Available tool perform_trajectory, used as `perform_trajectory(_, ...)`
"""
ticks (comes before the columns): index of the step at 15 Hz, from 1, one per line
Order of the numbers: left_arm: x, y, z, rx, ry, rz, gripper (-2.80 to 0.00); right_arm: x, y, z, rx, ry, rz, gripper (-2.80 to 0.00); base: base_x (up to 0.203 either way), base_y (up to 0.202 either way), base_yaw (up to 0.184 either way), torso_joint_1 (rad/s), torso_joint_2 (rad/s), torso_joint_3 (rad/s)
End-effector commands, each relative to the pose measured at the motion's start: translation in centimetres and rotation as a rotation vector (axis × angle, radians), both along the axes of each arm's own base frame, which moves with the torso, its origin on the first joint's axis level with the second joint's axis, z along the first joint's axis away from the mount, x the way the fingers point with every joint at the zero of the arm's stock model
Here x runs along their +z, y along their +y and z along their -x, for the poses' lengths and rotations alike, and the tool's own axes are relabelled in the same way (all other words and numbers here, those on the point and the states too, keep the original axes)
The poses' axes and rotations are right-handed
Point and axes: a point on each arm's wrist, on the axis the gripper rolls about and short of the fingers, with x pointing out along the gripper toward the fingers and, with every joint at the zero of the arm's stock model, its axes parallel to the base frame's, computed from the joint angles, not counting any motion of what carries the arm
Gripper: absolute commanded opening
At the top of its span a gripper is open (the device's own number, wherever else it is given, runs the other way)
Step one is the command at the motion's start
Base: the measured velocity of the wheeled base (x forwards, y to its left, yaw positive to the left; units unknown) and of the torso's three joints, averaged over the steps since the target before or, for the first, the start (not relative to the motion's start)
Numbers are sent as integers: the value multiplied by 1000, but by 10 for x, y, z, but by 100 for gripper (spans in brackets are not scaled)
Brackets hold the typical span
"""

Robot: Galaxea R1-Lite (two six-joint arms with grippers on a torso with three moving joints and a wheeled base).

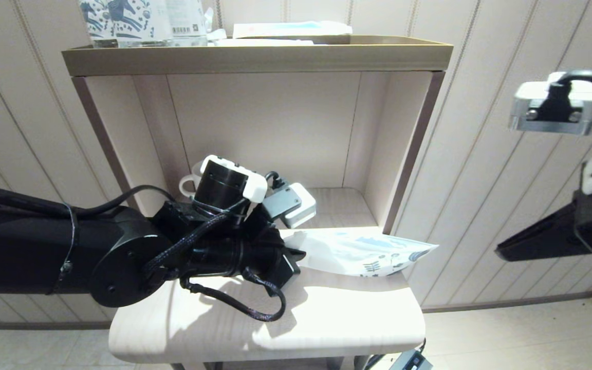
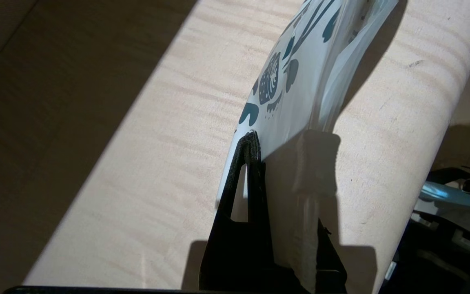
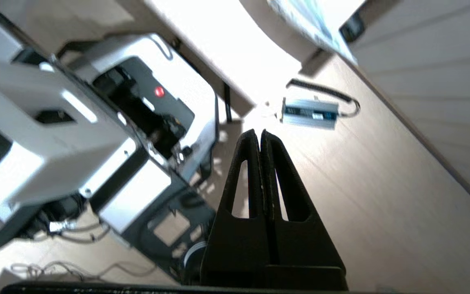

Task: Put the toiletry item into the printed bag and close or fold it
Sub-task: Hand it to the other hand

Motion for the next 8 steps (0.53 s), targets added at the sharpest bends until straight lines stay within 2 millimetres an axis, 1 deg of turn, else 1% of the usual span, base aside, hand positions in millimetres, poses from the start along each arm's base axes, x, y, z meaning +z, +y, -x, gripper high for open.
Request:
perform_trajectory(1, -2, 0, 0, -4, 3, -4, -280, -8, 12, -13, 29, -24, -41, -280, 0, 0, 0, 0, 0, 0)
perform_trajectory(4, -4, -1, -1, -10, 8, -3, -280, -15, 30, -34, 46, -20, -42, -280, 0, 0, 0, 0, 0, 0)
perform_trajectory(8, 0, -1, 0, -21, -17, 34, -280, -22, 53, -62, 91, -5, -83, -280, 0, 0, 0, 0, 0, 0)
